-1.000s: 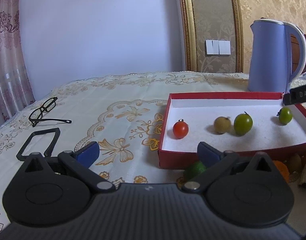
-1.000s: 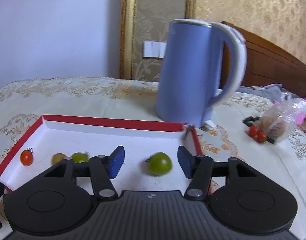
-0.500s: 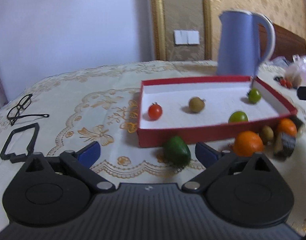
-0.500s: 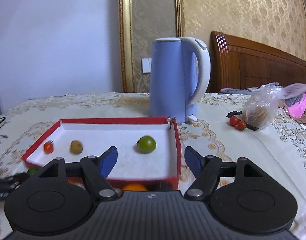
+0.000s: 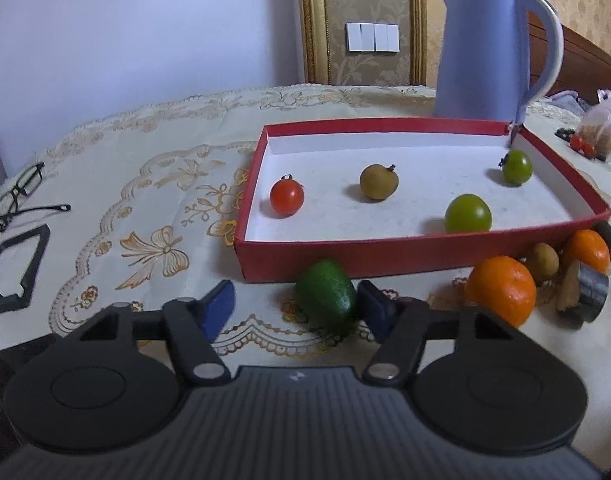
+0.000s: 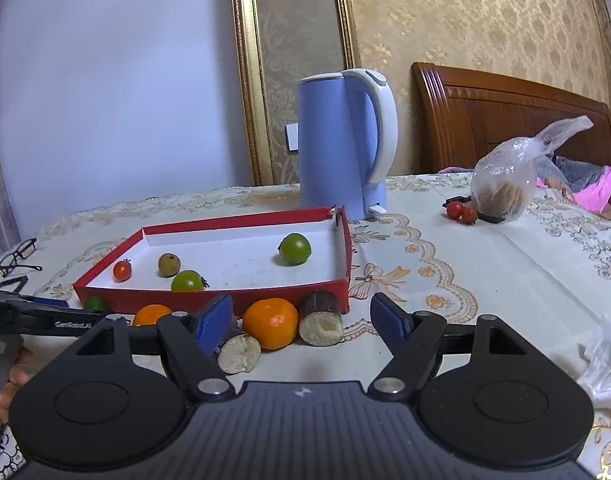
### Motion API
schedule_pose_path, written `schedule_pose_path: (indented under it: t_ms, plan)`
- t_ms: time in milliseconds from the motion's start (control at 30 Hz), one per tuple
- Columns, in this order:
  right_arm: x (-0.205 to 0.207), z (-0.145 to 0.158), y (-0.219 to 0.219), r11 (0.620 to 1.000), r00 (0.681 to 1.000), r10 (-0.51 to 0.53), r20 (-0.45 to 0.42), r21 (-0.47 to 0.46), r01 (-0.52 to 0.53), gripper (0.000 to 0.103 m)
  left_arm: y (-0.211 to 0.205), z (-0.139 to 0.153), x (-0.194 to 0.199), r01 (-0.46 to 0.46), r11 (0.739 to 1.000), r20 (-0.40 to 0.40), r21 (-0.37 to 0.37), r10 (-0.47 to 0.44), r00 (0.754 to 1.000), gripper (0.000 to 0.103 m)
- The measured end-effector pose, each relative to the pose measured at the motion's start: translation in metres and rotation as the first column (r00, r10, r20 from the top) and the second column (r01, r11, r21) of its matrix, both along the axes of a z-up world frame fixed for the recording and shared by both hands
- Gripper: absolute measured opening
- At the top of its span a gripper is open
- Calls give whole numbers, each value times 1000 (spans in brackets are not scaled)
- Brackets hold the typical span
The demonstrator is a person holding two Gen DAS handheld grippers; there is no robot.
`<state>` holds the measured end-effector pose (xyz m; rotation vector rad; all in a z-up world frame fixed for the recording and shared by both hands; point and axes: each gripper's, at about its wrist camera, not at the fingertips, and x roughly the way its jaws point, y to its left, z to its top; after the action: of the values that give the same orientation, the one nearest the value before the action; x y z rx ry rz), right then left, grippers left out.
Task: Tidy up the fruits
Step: 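Grasp the green avocado-like fruit with the left gripper, then carry the green fruit into the box and open the left gripper while the right gripper grasps a sugarcane piece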
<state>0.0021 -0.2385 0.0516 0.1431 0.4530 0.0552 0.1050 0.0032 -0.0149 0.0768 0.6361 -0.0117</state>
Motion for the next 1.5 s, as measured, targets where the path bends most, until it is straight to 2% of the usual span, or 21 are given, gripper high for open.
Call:
schedule_pose_path:
  t_ms: [133,233,333,500,767,967,1133,1200,1267,1433,1500]
  plan:
    - [-2,-2,1,1000,1000,11,-5,10,-11,76,4,1,3,15,997,-18,-75,-16,1000,42]
    - [-4,-4,4,1000,1000,12,-9,2,-12,76,0,2,1,44,996,-5,-80,-45,999,29]
    - [-4,-5,3,1000,1000,4,-18,11,-4,76,-1,1,-1,51,996,4,-72,-50,999,29]
    - [-4,-4,0,1000,1000,2,-28,15,-2,76,8,7,-9,73,989,39,-131,-68,997,29]
    - [2,-7,1,994,996,38,-76,-103,-45,76,7,26,-30,66,996,141,-62,-56,988,29]
    - [6,-10,6,979,984,140,-115,-136,-155,76,8,32,-35,64,996,163,-59,-53,985,29]
    - [19,-12,29,945,953,271,-138,-152,-291,76,6,30,-37,64,997,167,-51,-54,985,29]
    - [30,-16,36,935,944,287,-165,-167,-314,70,7,29,-38,67,996,164,-53,-58,985,29]
    - [40,-19,37,931,932,310,-190,-136,-338,68,9,27,-39,65,997,165,-51,-56,985,29]
    - [46,-21,37,925,918,333,-215,-112,-362,65,15,27,-38,54,997,164,-58,-44,986,29]
    - [45,-21,37,919,906,357,-227,-91,-385,55,16,26,-38,52,997,161,-63,-41,986,29]
